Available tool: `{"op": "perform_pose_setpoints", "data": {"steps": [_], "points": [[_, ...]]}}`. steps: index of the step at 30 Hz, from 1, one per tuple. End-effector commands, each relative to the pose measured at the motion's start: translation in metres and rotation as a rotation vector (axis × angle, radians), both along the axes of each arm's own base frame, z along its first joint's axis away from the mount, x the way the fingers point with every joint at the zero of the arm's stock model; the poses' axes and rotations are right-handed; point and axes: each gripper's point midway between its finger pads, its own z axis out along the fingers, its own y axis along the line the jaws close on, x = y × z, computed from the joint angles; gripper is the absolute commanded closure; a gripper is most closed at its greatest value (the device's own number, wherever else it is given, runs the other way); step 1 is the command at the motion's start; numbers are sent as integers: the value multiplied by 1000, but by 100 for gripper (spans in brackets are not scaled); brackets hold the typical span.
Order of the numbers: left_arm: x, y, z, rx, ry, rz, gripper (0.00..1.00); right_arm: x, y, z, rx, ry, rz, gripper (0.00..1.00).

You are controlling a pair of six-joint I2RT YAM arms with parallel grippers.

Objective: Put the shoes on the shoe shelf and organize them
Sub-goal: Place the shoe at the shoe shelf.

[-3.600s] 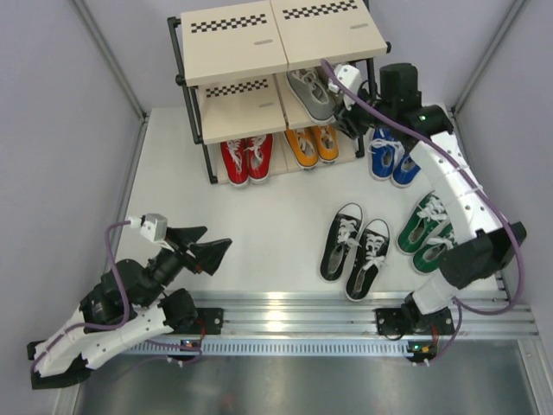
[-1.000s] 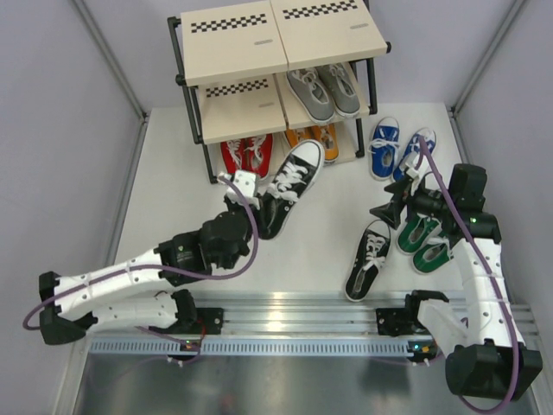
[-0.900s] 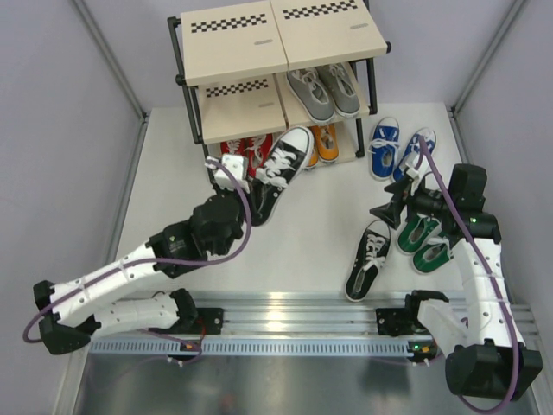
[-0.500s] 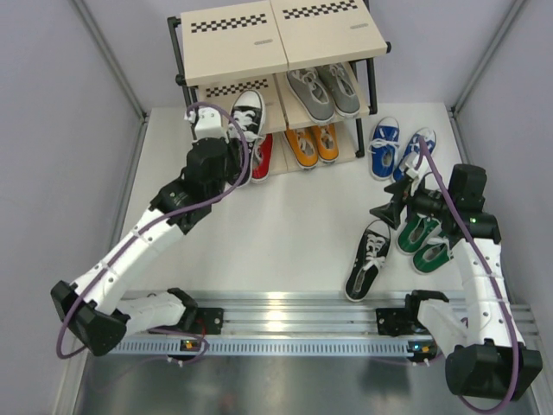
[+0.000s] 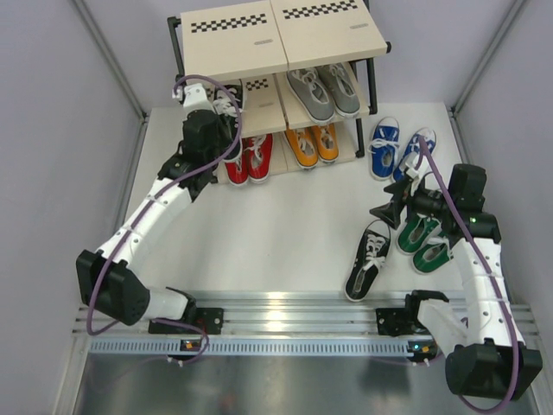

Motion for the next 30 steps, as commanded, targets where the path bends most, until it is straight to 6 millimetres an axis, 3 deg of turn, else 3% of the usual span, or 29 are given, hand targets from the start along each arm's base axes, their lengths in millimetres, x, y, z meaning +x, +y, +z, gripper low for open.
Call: {"op": "perform_pose_setpoints", "data": {"steps": [1,17,20,22,23,30], "points": [[15,-1,91,-155,-296,26,100,4,-1,7,11,-42,17,25],[49,9,74,-169,-298,120,99,6,-2,5,7,-36,13,25],[53,9,69,-168,-274,121,83,5,-2,5,6,-38,11,25],[53,8,69,-180,-270,119,65,6,-2,5,4,-39,9,25],[53,8,68,-179,-265,118,61,5,-3,5,4,-39,7,25],[45,4,78,-197,-261,86,51,6,-4,6,1,-44,4,25]]}}
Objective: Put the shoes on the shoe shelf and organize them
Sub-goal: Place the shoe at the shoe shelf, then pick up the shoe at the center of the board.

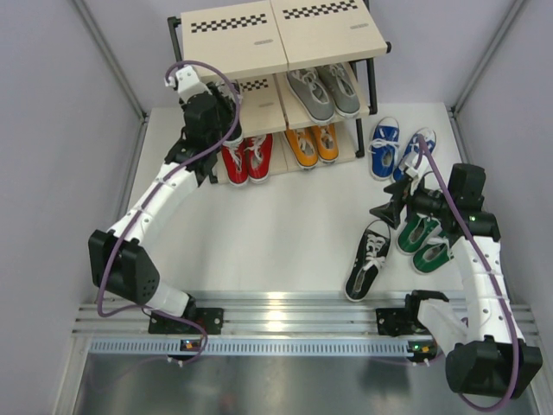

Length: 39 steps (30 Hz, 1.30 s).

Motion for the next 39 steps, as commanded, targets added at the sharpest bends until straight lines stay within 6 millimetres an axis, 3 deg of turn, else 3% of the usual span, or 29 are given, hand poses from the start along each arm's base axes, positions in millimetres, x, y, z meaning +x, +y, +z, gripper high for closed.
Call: {"op": "perform_pose_setpoints", "data": {"steps": [1,8,10,16,17,19,20,21,23,24,25,26,27,28,29,33,36,39], "points": [[-9,1,42,-50,-94,-14,50,4,-3,9,1,-57,4,25],[-36,-8,59,-55,-115,-126,47,4,-5,8,0,-57,-1,25],[-44,-12,52,-42,-78,-166,47,4,-5,8,-5,-60,-2,25],[-86,-26,53,1,-46,-336,50,6,-8,7,-21,-68,-13,25],[-101,-24,57,22,-52,-365,50,5,-8,7,-22,-69,-12,25],[-121,-34,38,50,-18,-462,50,5,-9,5,-27,-69,-8,25],[-139,-31,45,76,-48,-491,50,5,-9,5,-29,-67,-8,25],[-148,-31,17,90,8,-514,50,6,-10,3,-36,-67,-9,25],[-179,-27,15,97,-29,-556,48,5,-11,-1,-47,-51,-4,25],[-188,-25,4,100,-22,-565,47,5,-14,-2,-81,-59,-7,25],[-196,-24,-22,103,21,-576,46,5,-17,-4,-98,-49,-15,25],[-213,-20,-20,107,-19,-590,42,5,-19,-8,-116,-33,-19,25],[-221,-17,-30,107,-4,-591,39,8,-25,-4,-174,-67,-16,25],[-226,-15,-50,111,25,-594,36,-2,-28,-13,-203,-11,-9,25],[-238,-11,-46,112,-15,-593,32,-1,-33,-14,-253,-26,4,25],[-256,0,-66,129,-29,-578,25,-23,-51,-41,-387,121,22,25],[-262,5,-80,146,-24,-566,23,-44,-52,-65,-432,235,58,25],[-269,3,-79,130,-41,-586,22,-54,-46,-88,-488,286,87,25]]}}
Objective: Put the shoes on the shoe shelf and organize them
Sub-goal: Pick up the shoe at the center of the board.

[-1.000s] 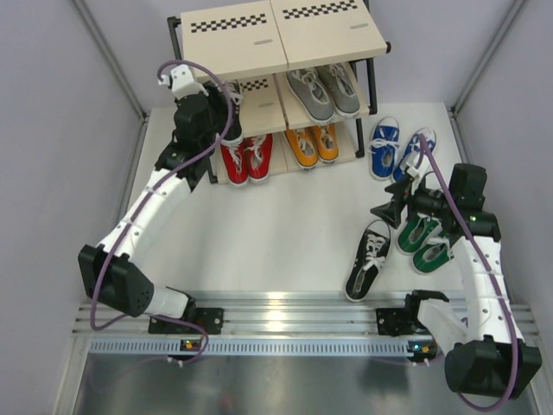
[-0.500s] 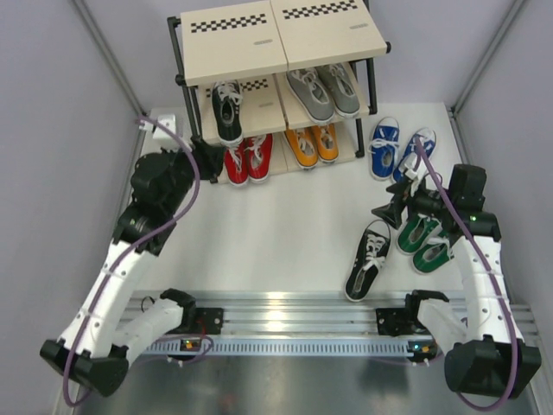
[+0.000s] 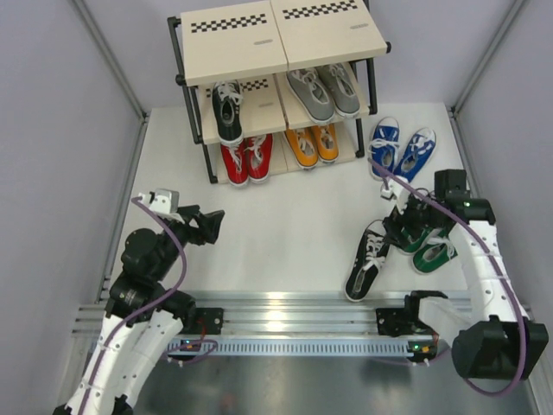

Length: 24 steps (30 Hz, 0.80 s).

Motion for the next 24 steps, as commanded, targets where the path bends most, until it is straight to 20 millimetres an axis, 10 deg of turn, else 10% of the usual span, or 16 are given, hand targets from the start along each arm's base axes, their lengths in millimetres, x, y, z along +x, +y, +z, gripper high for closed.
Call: {"op": "perform_pose_setpoints", "data": {"steps": [1,24], "points": [[-6,-2,2,-7,-20,-26,22,-25,1,-26,-96,102,37,24],[-12,-4,-5,-7,-10,-45,21,-46,39,-67,-270,-168,632,10]]}}
